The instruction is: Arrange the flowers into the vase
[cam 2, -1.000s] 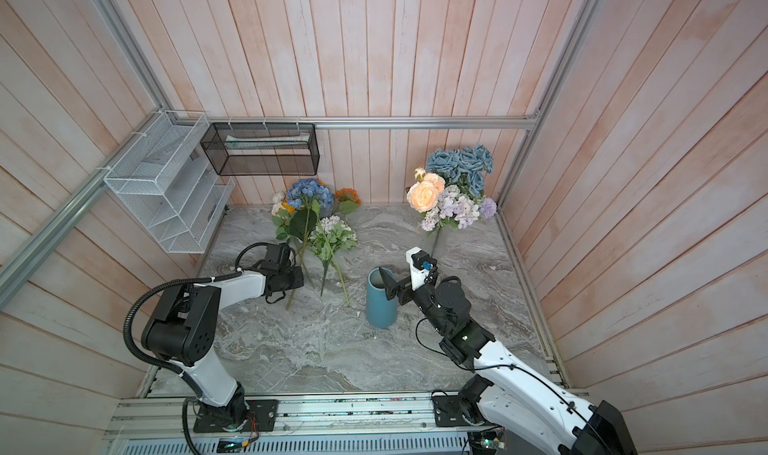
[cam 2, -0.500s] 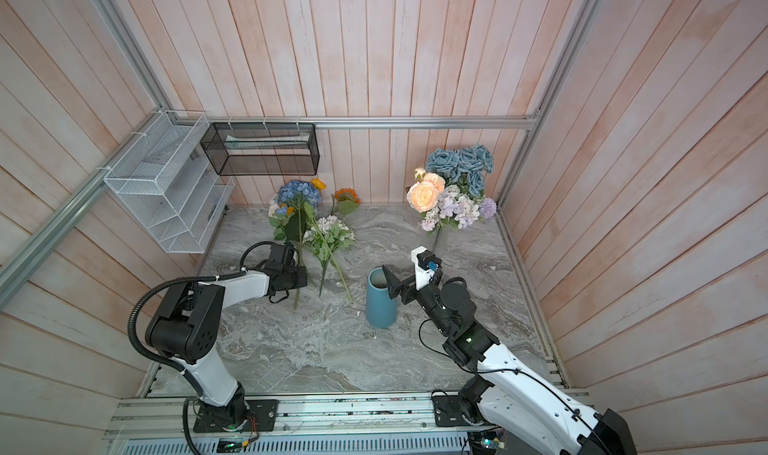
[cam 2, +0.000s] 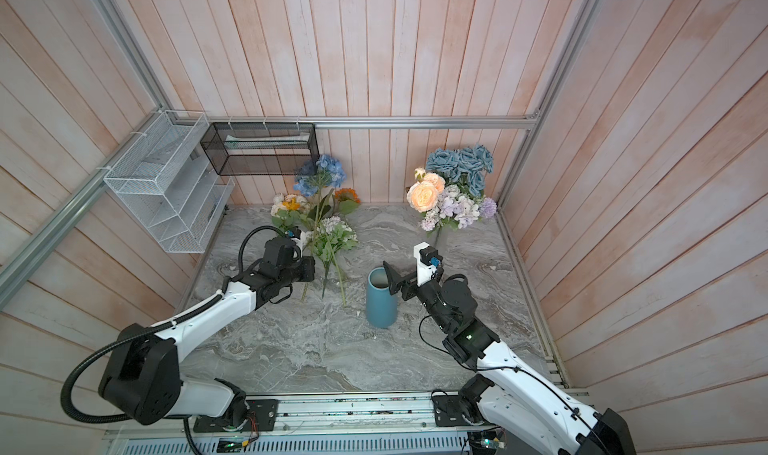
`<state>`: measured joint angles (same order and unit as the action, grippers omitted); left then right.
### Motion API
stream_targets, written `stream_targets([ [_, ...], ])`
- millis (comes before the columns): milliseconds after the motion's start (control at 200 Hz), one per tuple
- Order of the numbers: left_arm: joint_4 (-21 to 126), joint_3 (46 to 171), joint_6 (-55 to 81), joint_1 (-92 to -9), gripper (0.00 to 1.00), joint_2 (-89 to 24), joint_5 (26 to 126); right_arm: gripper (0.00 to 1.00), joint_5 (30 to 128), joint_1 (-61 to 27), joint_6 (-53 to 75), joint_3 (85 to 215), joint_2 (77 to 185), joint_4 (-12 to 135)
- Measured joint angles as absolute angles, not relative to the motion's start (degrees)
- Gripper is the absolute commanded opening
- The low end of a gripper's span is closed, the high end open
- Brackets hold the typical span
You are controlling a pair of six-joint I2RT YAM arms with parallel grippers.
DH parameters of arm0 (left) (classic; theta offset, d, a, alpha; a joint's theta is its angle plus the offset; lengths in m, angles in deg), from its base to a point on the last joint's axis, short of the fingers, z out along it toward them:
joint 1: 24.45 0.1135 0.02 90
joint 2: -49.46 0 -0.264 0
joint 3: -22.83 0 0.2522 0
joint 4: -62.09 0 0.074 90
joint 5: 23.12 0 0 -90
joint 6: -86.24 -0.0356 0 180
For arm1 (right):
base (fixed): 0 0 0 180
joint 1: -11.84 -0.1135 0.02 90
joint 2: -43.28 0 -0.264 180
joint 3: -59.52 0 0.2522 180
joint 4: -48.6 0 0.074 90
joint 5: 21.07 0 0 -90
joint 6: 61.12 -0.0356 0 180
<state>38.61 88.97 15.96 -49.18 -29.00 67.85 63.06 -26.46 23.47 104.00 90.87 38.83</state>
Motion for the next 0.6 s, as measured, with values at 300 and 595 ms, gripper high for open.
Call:
stream_targets([
  [300,41.1,88.9,18.5,-50.5,0.00,-23.8,81.0,0.98,63.1,-26.4,20.9,107.5,92.0,39.4],
  [595,45.4,89.0,18.8,-54.8,0.00,-22.6,86.6,0.94,67.1,-26.2,16.3,114.2,97.6,39.6],
])
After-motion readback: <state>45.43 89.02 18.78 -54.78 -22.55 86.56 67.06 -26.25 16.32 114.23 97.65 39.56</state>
